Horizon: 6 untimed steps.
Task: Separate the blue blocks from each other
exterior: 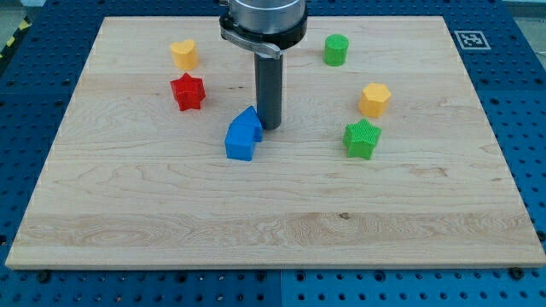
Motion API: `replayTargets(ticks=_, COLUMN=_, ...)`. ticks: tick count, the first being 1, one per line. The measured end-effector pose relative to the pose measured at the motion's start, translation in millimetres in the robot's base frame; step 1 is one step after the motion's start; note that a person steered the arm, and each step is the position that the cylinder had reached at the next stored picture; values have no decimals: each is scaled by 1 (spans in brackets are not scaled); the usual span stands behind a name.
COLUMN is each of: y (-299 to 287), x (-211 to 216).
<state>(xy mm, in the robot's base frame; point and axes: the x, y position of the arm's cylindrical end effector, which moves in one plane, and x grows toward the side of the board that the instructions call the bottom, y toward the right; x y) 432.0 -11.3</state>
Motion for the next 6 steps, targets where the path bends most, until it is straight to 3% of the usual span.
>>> replayTargets(ticks=3, y=-19, x=-17)
replayTargets(ticks=6, y=-21, x=51)
